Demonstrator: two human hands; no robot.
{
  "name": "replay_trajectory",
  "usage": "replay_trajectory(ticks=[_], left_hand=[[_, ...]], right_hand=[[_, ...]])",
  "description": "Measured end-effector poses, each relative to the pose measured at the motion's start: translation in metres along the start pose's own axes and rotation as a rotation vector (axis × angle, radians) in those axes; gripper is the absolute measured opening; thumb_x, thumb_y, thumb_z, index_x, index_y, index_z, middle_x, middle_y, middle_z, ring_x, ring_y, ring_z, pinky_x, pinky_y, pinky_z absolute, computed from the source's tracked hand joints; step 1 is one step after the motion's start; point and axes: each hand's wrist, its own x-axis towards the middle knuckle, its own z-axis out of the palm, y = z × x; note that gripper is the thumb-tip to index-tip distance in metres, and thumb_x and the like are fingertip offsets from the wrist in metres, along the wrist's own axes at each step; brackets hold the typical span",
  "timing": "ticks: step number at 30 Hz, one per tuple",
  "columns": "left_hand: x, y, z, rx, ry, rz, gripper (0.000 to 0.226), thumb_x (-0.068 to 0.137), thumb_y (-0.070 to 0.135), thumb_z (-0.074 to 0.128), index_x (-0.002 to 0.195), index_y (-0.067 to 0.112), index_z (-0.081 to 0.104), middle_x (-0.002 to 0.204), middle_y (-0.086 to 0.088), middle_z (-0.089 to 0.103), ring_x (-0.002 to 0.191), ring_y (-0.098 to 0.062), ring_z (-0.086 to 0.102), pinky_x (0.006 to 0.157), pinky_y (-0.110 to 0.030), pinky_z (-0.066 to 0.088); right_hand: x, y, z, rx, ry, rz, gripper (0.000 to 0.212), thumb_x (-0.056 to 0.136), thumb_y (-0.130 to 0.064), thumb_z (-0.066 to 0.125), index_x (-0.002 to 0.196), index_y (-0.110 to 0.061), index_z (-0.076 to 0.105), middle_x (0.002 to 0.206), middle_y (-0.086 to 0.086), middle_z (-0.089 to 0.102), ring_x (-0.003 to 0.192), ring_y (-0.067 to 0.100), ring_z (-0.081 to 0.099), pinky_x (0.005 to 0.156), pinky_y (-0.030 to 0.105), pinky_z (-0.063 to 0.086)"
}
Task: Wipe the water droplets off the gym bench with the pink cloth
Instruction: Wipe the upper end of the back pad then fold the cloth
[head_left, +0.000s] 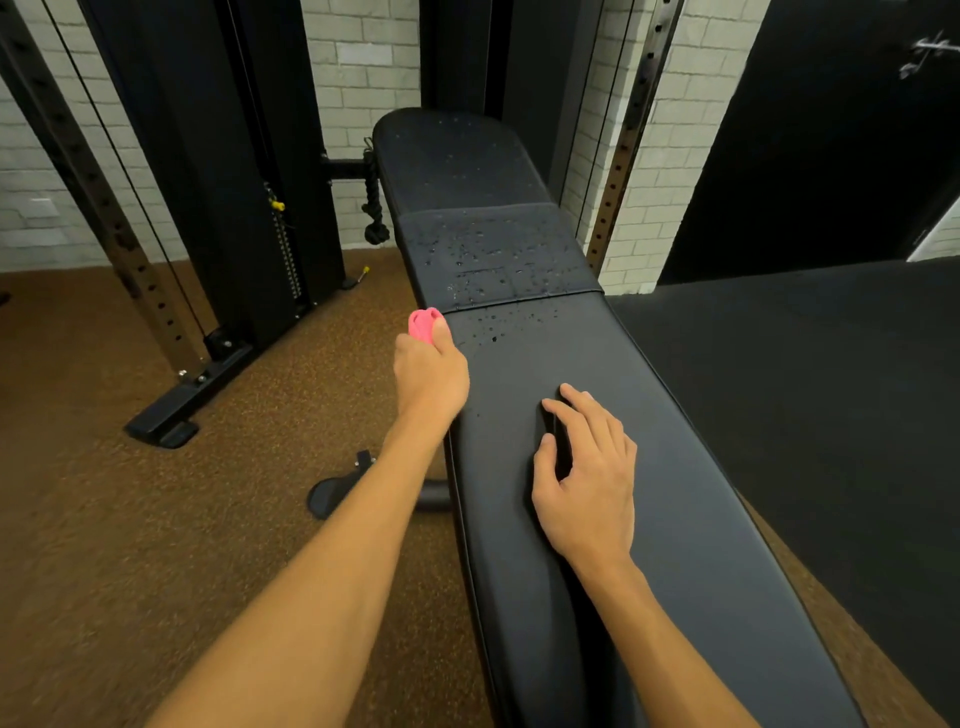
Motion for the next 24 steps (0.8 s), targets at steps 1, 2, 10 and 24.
replay_trajectory(ticks=[1,2,10,24], left_hand=[[0.004,0.002,0.002,-0.014,0.002,-0.004,0.056,0.114,0.048,0.033,0.142,0.0,0.043,0.121,-0.008,0.052,0.097,-0.02,0.054,0.079,-0.032,0.039],[0.003,0.0,0.003,-0.022,0.001,0.0,0.059,0.114,0.049,0.032,0.146,0.001,0.042,0.13,-0.01,0.054,0.108,-0.023,0.055,0.086,-0.036,0.041],[-0.069,-0.051,-0.001,0.243,-0.006,0.359,0.071,0.114,0.043,0.028,0.171,0.015,-0.004,0.179,-0.004,-0.003,0.165,-0.019,0.002,0.129,-0.032,0.007],[-0.053,-0.055,-0.004,0.608,0.014,0.716,0.058,0.114,0.033,0.039,0.169,0.027,0.024,0.179,-0.006,0.001,0.166,-0.026,-0.001,0.129,-0.046,0.026]], right_hand=[[0.0,0.0,0.0,0.001,-0.001,0.003,0.037,0.101,-0.022,0.059,0.138,-0.025,0.066,0.155,-0.011,0.055,0.151,0.011,0.042,0.121,0.034,0.034],[0.0,0.001,0.0,0.0,0.001,0.004,0.037,0.101,-0.021,0.059,0.138,-0.025,0.066,0.155,-0.011,0.055,0.151,0.011,0.042,0.12,0.034,0.034],[-0.001,0.001,0.0,0.007,-0.002,0.008,0.038,0.101,-0.025,0.056,0.138,-0.025,0.066,0.156,-0.012,0.055,0.151,0.009,0.042,0.121,0.031,0.032],[-0.002,0.005,0.0,0.04,0.01,-0.003,0.036,0.101,-0.02,0.058,0.136,-0.023,0.067,0.156,-0.012,0.056,0.152,0.009,0.042,0.12,0.031,0.034]])
